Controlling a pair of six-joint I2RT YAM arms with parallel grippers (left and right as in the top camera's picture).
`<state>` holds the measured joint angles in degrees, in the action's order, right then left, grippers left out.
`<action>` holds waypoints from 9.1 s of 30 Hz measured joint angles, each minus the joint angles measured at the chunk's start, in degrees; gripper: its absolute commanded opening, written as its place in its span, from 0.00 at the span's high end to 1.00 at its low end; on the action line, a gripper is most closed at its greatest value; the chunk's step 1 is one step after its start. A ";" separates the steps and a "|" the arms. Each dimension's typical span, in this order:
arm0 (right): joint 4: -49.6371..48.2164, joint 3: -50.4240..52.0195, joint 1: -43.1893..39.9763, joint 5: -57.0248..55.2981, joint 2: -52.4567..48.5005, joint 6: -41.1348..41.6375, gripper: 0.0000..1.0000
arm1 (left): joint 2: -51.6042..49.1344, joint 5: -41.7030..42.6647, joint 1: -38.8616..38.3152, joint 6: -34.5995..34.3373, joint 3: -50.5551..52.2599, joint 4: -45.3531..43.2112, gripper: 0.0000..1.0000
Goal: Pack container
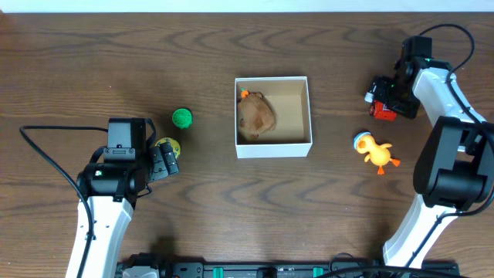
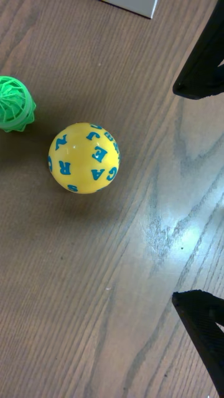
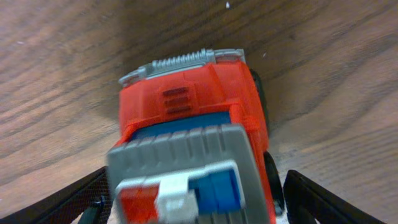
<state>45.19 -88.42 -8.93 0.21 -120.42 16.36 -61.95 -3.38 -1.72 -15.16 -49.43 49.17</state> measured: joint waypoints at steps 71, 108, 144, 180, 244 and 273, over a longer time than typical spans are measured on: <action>-3.41 3.67 36.20 -6.71 13.20 5.35 0.16 | 0.00 0.00 0.00 0.00 0.00 1.60 0.02; -19.50 39.74 3.89 -1.03 27.26 -9.57 0.42 | -0.07 0.00 0.00 -0.02 0.00 0.22 0.02; -15.56 16.52 38.80 -1.18 23.71 -6.19 0.86 | -0.09 0.02 0.00 -0.02 0.00 0.33 0.02; 1.53 17.20 -2.75 4.96 36.15 1.99 0.01 | -0.22 0.04 0.00 -1.90 0.00 -4.09 0.02; 1.75 17.20 -4.13 7.54 35.28 2.60 0.01 | -25.99 7.65 -25.94 7.69 -33.42 -4.50 0.76; 1.73 17.20 -4.13 7.56 35.28 2.60 0.01 | -29.11 -0.52 -30.82 7.30 -33.16 1.62 0.13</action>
<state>46.92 -71.22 -13.06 7.77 -85.14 18.96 -91.07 -3.90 -32.53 -7.86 -82.59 50.78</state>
